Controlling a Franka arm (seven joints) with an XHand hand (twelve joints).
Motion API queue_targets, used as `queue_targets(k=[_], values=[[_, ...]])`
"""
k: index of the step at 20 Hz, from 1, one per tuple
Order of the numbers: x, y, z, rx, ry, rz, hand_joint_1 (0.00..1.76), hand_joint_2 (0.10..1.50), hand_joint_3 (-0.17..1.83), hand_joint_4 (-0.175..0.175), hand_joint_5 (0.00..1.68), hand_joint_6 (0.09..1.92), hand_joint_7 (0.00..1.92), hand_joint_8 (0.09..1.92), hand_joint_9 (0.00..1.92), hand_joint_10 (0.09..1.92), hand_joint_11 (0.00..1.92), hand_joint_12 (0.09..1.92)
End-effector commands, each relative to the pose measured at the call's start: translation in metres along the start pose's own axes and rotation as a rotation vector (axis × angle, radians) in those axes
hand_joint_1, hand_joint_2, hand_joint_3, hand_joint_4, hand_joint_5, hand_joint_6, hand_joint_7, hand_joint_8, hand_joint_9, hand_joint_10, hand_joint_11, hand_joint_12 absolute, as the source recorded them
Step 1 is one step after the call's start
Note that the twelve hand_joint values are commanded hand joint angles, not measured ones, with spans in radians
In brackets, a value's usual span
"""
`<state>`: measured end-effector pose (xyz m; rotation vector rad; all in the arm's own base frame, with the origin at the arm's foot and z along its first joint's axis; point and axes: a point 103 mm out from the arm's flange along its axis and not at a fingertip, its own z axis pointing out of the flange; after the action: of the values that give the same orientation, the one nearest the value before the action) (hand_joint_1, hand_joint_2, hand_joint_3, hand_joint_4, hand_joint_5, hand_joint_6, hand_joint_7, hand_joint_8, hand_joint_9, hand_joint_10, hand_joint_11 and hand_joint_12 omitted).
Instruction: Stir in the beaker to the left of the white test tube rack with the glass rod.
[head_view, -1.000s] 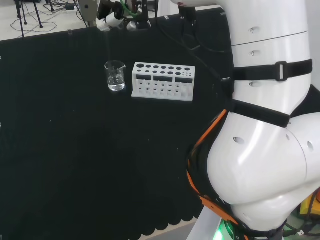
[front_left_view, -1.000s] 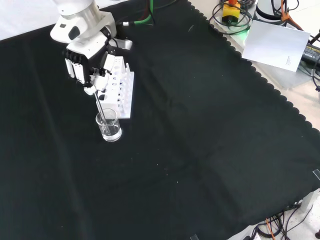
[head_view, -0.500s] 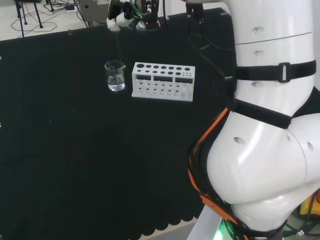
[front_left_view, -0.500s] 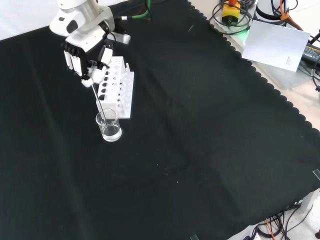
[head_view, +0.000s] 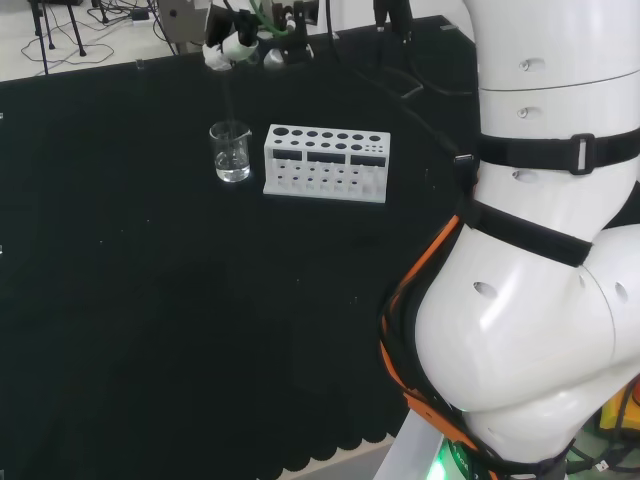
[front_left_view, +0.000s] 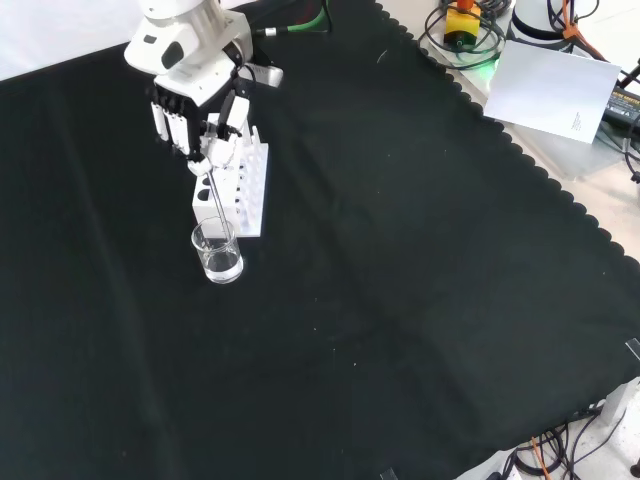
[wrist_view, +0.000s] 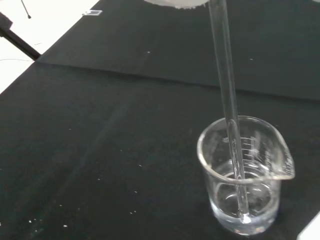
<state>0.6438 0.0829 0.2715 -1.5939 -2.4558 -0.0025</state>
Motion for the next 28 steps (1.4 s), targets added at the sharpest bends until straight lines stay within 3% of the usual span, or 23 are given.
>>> queue_targets(k=[1,7,12,15,19,28], values=[[0.020,0.031,0.005,-0.010,-0.010,-0.071,1.30,1.12,-0.17,-0.175,1.23,0.28,1.15,1.06,1.76,0.65,1.21,0.75],[-0.007,0.035,-0.001,-0.022,0.004,-0.045,1.30,1.12,-0.17,-0.175,1.23,0.28,1.15,1.06,1.76,0.65,1.21,0.75],[-0.037,0.019,-0.007,-0.029,0.017,0.014,1.30,1.12,-0.17,-0.175,1.23,0.28,1.15,1.06,1.76,0.65,1.21,0.75],[-0.042,0.007,-0.008,-0.036,0.042,0.037,1.30,1.12,-0.17,-0.175,1.23,0.28,1.15,1.06,1.76,0.65,1.21,0.75],[-0.031,-0.002,-0.007,-0.036,0.042,0.038,1.30,1.12,-0.17,-0.175,1.23,0.28,1.15,1.06,1.76,0.65,1.21,0.75],[0.018,0.004,-0.018,-0.065,0.050,-0.053,1.30,1.12,-0.17,-0.175,1.23,0.28,1.15,1.06,1.76,0.65,1.21,0.75]])
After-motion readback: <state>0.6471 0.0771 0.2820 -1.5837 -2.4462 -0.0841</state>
